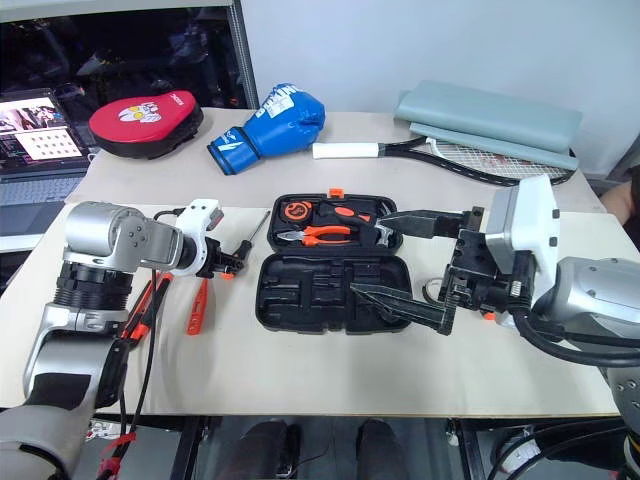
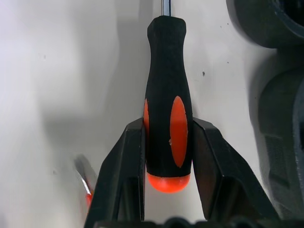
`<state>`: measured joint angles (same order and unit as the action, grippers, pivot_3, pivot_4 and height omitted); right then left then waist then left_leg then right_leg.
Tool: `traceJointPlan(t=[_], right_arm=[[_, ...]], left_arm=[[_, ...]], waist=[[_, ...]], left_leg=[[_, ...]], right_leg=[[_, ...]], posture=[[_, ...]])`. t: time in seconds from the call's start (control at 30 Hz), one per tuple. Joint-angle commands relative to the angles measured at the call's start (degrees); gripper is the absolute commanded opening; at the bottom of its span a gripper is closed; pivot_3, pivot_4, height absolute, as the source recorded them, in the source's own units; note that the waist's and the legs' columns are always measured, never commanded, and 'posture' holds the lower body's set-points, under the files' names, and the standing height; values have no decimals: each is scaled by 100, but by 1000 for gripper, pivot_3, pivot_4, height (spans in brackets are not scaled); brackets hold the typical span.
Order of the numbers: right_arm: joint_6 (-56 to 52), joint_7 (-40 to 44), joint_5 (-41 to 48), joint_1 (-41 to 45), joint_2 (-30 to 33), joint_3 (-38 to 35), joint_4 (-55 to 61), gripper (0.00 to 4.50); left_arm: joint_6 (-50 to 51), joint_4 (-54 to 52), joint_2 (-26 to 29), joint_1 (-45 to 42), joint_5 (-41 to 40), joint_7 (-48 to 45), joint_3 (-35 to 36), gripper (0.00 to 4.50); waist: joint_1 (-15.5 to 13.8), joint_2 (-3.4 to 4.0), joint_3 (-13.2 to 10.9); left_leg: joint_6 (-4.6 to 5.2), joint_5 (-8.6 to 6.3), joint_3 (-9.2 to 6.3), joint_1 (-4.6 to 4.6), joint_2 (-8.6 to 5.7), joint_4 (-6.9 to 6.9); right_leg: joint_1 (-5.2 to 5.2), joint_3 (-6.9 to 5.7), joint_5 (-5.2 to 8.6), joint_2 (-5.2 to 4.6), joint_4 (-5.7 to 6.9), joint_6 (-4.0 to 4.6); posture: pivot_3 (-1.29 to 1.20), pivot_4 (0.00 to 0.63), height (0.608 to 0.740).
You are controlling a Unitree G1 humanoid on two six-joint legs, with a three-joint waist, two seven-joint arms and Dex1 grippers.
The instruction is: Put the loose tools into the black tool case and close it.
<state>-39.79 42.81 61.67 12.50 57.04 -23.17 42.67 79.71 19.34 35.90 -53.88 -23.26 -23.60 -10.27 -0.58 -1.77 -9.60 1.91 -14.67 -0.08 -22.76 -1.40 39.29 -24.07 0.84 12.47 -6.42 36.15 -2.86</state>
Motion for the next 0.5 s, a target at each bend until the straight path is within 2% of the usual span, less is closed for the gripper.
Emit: traceJointPlan(t=[0.03, 0.1, 0.2, 0.3, 0.43, 0.5], right_arm=[[-86, 67, 215, -161, 158, -452, -22, 4500], [-114, 167, 190, -396, 202, -611, -22, 4500], [-100, 287, 117, -622, 233, -732, -65, 4500], [-95, 334, 91, -815, 225, -854, -55, 4500], [-96, 291, 91, -1077, 188, -1036, 48, 4500], [-98, 277, 73, -1211, 176, -1140, 104, 4500]], left_arm=[[-2000, 463, 429, -496, 661, -1185, -560, 904], [-3253, 584, 553, -751, 938, -2181, -875, 904], [-4296, 813, 524, -1065, 1153, -3304, -1139, 904], [-5008, 788, 427, -1329, 1225, -4554, -1388, 904], [-5591, 870, -167, -1643, 1599, -5175, -1754, 904], [-5654, 571, -234, -1582, 1749, -5659, -2025, 904]], waist=[[16, -4, -2], [-4, -15, -9], [-60, -16, -9], [-55, -16, -9], [-48, -16, -9], [-36, -16, -10]], left_leg=[[0, 0, 5, -1, 5, 0], [1, 1, 4, -16, 5, 0], [8, -3, 1, -42, 4, 7], [37, -23, 6, -69, 4, 47], [61, -36, 11, -94, 0, 65], [67, -40, 10, -103, -2, 76]], right_leg=[[-3, 3, -2, 3, 0, 3], [-12, -3, -2, 2, -5, 3], [-19, -15, -4, -3, -25, -3], [-19, -17, -3, -3, -27, -18], [-19, -15, -11, -5, -30, -41], [-18, -16, -11, -5, -34, -48]], posture=[[0, 150, 737], [0, 150, 737], [0, 150, 737], [0, 150, 737], [0, 150, 737], [0, 150, 737]])
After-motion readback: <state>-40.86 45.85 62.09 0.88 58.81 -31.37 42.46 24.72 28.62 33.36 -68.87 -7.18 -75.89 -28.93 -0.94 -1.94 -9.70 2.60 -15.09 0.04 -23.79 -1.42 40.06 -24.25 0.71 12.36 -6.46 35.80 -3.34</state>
